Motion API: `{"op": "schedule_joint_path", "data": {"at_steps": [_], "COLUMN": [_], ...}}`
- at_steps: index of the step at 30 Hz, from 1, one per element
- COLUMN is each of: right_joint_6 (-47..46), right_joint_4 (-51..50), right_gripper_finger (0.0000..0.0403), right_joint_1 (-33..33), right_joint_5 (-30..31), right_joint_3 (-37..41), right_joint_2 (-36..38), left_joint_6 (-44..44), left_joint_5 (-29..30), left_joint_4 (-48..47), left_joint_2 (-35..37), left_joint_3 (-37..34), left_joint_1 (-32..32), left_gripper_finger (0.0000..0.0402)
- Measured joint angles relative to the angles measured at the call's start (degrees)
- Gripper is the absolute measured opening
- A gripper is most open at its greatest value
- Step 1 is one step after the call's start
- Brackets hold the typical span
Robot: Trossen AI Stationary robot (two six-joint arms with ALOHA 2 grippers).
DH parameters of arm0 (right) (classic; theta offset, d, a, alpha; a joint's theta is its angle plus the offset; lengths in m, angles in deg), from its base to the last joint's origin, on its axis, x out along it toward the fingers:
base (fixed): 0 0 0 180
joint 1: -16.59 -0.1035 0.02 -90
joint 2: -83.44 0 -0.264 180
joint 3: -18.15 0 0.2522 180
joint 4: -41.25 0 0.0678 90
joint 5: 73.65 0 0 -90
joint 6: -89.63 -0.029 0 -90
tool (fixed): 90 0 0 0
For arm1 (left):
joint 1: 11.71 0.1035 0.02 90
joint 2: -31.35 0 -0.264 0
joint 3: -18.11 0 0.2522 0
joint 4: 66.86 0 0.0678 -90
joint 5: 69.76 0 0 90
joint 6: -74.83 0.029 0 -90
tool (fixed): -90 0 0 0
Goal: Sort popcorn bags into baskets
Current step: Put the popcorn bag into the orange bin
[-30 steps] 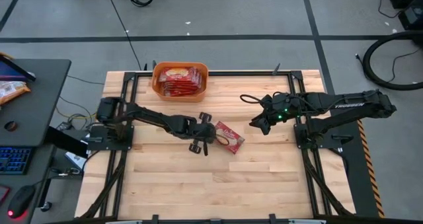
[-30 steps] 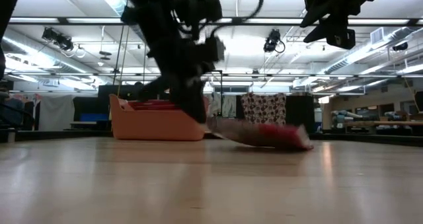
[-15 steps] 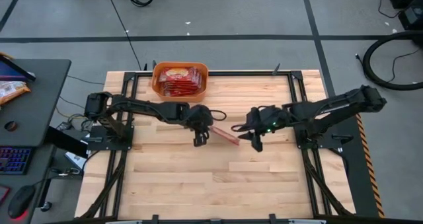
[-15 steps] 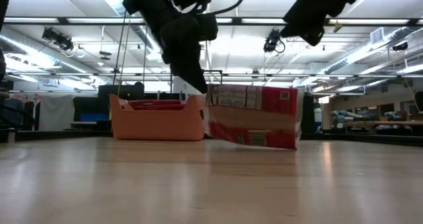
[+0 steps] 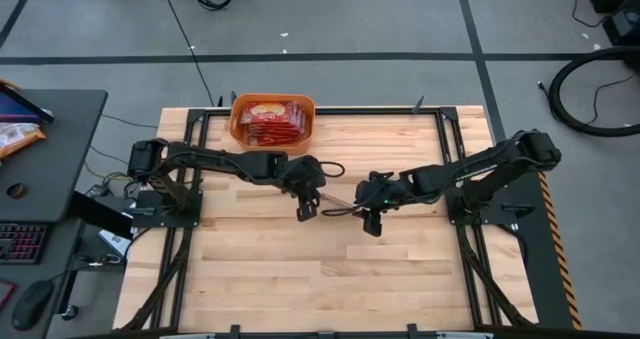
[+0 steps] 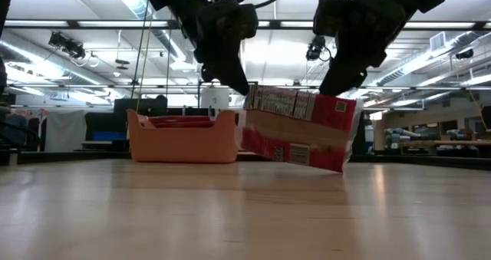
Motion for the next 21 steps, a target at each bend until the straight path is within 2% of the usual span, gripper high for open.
{"op": "schedule_joint_path", "data": {"at_steps": [4,7,11,18,21], "right_joint_6": [-0.1,-0.1,-0.1,-1.7,-2.0], "right_joint_4": [0.2,-0.3,-0.3,0.2,0.0], "right_gripper_finger": [0.018,0.0176,0.0157,0.006,0.0024], "right_joint_1": [-0.1,-0.2,-0.2,-1.0,-1.0], "right_joint_5": [-0.3,2.0,2.2,1.2,0.6], "right_joint_3": [0.0,0.0,0.0,-0.1,-0.1], "right_joint_2": [-1.6,-3.6,-6.7,-9.1,-8.9], "left_joint_6": [0.0,0.0,0.0,1.2,5.3], "left_joint_5": [0.0,0.0,0.0,-0.1,-0.9], "left_joint_4": [-1.1,-1.3,-1.3,-1.6,-1.6], "left_joint_2": [0.0,0.0,0.0,0.0,0.0], "left_joint_3": [0.8,1.5,1.9,1.9,1.9], "left_joint_1": [0.2,0.2,0.2,-0.2,-1.2], "left_gripper_finger": [0.0001,0.0,0.0001,0.0014,0.0033]}}
